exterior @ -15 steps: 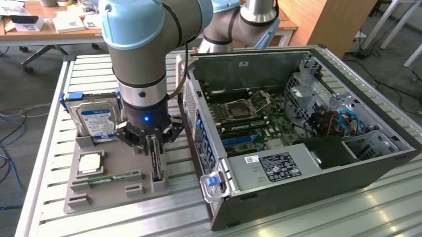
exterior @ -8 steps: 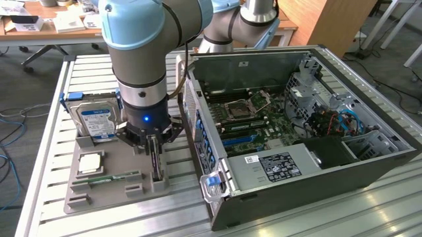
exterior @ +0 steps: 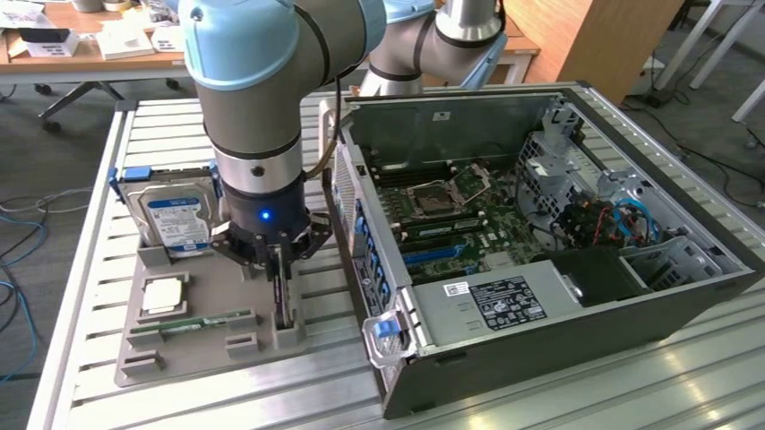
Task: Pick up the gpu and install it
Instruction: 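Pick up the gpu and move the gpu toward the slot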
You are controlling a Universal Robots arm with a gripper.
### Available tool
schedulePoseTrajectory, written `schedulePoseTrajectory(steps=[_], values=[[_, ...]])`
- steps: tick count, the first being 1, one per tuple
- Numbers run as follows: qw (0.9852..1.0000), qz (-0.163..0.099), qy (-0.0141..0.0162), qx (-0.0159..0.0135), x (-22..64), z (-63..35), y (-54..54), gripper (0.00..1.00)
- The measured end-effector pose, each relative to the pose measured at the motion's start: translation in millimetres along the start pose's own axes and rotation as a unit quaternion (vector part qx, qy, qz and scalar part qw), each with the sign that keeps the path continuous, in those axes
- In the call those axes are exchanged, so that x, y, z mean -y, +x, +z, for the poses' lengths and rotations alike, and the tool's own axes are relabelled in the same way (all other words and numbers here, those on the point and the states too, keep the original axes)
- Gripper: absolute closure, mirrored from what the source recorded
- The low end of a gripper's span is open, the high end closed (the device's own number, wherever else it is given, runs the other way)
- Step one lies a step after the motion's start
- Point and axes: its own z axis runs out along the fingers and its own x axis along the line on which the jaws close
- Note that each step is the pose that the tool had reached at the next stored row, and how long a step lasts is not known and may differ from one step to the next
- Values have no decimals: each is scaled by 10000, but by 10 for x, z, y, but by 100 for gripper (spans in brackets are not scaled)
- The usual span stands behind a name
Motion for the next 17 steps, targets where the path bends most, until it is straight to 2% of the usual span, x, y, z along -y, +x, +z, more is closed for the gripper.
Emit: schedulePoseTrajectory(steps=[10, 17], values=[[10000, -1, -1, 1, 0, -7, -1, 74], [10000, -5, -1, 0, -3, -96, -1, 74]])
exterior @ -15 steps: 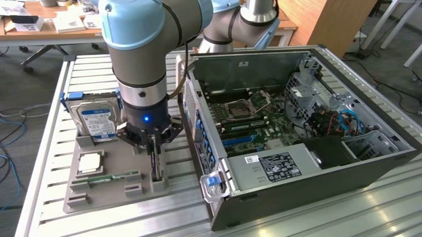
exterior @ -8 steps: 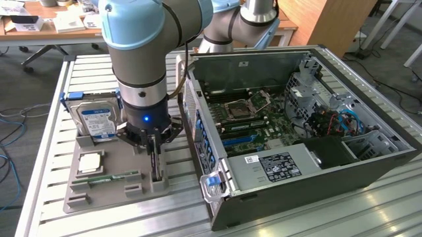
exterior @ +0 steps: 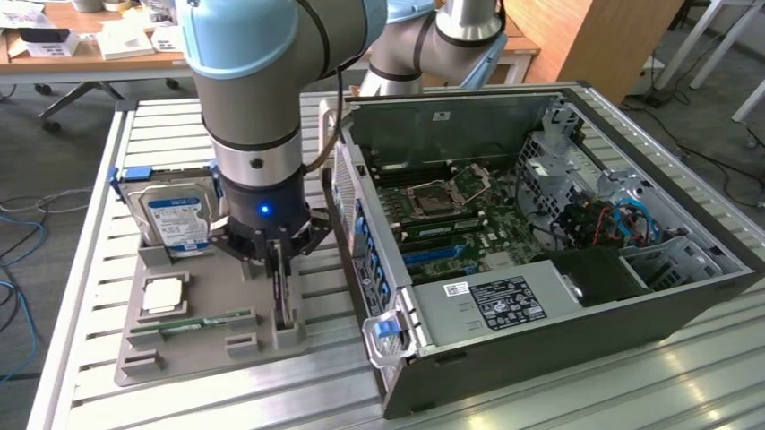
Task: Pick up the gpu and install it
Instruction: 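Pick up the gpu and move the gpu toward the slot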
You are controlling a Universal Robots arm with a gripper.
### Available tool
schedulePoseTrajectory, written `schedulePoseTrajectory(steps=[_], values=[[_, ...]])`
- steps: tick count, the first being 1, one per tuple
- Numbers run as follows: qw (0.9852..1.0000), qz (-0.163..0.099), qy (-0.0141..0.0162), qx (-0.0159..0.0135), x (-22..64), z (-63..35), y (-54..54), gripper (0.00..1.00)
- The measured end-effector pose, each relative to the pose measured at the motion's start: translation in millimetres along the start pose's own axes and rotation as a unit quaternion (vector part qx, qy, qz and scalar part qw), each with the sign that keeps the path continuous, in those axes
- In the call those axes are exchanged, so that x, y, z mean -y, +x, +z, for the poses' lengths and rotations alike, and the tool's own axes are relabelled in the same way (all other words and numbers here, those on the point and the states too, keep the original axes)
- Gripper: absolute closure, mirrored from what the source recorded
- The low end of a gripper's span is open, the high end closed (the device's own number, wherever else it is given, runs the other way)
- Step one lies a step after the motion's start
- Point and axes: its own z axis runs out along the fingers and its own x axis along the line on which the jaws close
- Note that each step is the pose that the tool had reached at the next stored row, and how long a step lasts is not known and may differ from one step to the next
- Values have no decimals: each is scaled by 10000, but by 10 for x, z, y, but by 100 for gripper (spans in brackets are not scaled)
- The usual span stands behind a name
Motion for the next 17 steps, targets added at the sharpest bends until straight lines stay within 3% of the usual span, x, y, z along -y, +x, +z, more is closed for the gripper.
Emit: schedulePoseTrajectory(steps=[17], values=[[9999, -106, -1, -3, -11, -306, -3, 74]])
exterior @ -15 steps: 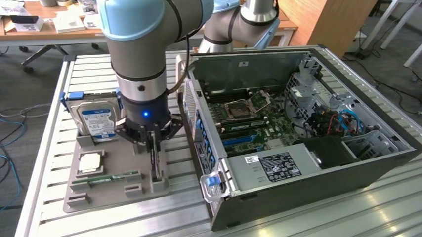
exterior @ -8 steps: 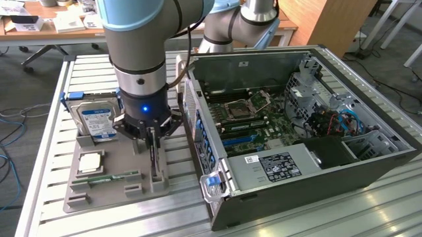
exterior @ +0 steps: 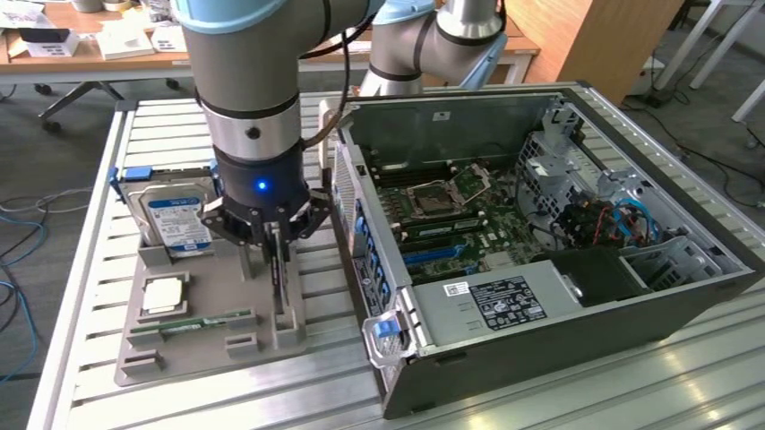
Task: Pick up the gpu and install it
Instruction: 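Pick up the gpu and move the gpu toward the slot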
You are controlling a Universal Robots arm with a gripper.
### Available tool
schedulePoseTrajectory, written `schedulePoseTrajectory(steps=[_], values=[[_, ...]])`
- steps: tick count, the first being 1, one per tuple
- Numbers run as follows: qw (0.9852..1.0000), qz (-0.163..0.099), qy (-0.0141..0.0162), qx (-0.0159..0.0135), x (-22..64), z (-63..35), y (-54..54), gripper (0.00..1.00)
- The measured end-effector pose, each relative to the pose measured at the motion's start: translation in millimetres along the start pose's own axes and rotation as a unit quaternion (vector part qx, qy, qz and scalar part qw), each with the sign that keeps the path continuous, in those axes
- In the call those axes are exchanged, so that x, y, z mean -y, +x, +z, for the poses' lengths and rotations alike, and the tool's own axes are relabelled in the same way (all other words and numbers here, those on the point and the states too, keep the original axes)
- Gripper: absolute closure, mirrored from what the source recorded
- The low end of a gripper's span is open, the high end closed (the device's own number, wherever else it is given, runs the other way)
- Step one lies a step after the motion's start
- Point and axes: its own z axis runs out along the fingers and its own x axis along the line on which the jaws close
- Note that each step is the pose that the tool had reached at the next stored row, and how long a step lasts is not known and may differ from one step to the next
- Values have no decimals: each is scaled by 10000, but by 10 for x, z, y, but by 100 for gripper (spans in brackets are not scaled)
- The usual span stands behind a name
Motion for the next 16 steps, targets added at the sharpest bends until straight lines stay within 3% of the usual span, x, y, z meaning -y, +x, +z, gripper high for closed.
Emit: schedulePoseTrajectory(steps=[16], values=[[10000, 0, 3, 0, -17, -492, -5, 74]])
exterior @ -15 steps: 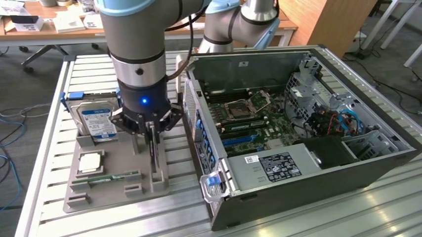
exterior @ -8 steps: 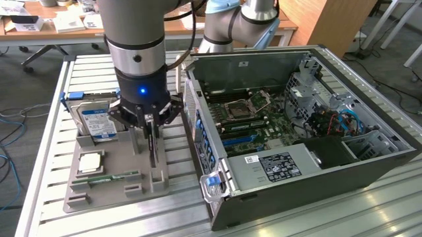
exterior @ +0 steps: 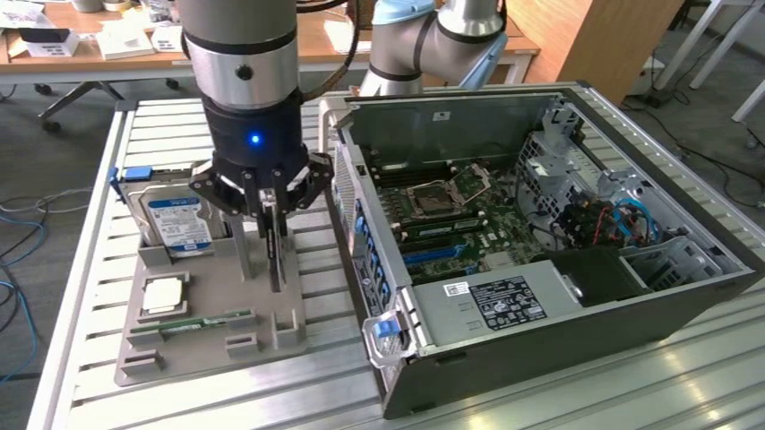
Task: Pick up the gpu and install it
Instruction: 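Pick up the gpu and move the gpu toward the slot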
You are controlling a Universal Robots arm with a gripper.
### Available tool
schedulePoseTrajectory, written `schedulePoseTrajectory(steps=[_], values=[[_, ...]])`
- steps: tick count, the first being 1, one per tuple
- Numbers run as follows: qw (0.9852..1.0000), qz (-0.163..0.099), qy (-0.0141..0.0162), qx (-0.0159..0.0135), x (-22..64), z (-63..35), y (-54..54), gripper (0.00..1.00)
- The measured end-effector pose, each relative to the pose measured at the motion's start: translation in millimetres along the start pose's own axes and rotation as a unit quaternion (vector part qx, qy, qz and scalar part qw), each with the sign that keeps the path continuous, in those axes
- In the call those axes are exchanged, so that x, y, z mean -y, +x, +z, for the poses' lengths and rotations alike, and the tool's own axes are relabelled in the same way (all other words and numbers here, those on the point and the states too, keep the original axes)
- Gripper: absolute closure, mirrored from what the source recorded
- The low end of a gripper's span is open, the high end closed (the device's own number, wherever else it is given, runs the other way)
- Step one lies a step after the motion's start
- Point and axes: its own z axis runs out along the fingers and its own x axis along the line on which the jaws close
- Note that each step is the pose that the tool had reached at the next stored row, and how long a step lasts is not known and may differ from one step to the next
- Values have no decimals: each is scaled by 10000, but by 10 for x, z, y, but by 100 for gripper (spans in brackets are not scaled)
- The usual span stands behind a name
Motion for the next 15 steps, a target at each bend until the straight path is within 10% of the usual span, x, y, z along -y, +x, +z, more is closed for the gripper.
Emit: schedulePoseTrajectory(steps=[15], values=[[10000, 0, 0, 0, -22, -633, -7, 74]])
